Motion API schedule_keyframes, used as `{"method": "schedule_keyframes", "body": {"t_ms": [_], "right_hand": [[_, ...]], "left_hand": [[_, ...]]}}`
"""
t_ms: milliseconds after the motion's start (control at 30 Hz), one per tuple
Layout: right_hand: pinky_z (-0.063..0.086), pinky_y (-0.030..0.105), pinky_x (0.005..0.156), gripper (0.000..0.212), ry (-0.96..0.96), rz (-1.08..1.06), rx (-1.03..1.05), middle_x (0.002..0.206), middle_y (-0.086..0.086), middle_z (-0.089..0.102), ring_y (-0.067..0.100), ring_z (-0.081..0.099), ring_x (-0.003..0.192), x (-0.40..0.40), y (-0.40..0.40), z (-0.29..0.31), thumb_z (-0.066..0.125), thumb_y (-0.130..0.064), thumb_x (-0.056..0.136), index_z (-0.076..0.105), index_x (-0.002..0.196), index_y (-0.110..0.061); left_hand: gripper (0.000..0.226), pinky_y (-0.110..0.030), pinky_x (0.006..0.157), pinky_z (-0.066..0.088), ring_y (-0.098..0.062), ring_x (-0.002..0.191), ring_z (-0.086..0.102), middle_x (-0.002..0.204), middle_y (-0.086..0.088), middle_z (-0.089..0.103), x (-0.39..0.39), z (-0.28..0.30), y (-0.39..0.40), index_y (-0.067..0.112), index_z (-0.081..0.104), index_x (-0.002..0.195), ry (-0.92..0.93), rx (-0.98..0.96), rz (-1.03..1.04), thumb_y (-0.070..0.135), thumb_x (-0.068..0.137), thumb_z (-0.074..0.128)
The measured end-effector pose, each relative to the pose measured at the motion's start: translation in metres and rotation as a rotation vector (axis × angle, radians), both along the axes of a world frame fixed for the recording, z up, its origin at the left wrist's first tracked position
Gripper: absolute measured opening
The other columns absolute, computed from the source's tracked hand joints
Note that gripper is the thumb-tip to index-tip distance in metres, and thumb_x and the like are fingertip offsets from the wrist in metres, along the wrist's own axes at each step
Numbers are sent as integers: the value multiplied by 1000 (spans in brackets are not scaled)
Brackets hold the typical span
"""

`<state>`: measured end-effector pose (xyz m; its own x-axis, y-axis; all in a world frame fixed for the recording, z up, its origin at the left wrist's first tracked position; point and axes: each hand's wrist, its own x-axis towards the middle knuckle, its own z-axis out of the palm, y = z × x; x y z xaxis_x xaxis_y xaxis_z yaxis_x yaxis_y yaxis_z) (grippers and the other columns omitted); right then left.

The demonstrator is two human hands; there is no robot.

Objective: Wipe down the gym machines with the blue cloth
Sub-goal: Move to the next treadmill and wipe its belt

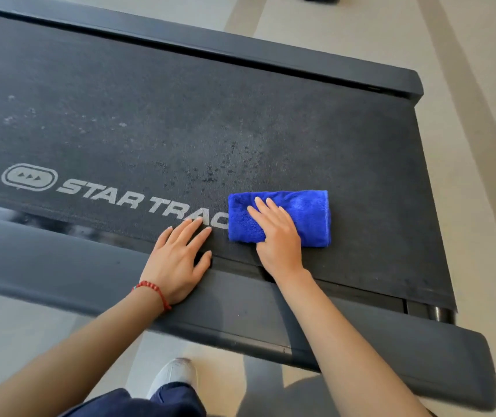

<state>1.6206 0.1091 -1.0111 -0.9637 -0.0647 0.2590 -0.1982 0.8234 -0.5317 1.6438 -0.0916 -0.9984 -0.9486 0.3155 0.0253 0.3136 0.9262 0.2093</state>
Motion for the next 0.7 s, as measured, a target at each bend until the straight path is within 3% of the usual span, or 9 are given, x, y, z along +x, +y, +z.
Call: {"method": "schedule_keyframes", "body": {"t_ms": [267, 433, 700], "right_hand": [[6, 22, 112, 73, -104, 9, -34, 143, 3, 41, 20, 27, 138, 27, -10, 13, 45, 19, 66, 50, 131, -12], [5, 20, 112, 74, -115, -32, -25, 145, 0, 39, 17, 25, 139, 25, -14, 17, 43, 20, 68, 48, 133, -15], [2, 18, 111, 75, -144, -74, 2, 147, -2, 35, 16, 21, 140, 24, -19, 22, 42, 20, 71, 44, 136, -17]], "left_hand": [[60, -46, 104, 30, -30, 125, 46, 133, -13, 52, 2, 5, 2, 6, 59, 123, -32, 26, 14, 43, 85, 31], [57, -50, 98, 37, -34, 120, 50, 127, -17, 56, 3, 5, 0, 3, 61, 119, -24, 76, 7, 40, 85, 33], [59, -46, 101, 34, -36, 125, 45, 131, -19, 52, 1, 14, -21, 1, 57, 123, -38, 226, 41, 38, 88, 29]]}}
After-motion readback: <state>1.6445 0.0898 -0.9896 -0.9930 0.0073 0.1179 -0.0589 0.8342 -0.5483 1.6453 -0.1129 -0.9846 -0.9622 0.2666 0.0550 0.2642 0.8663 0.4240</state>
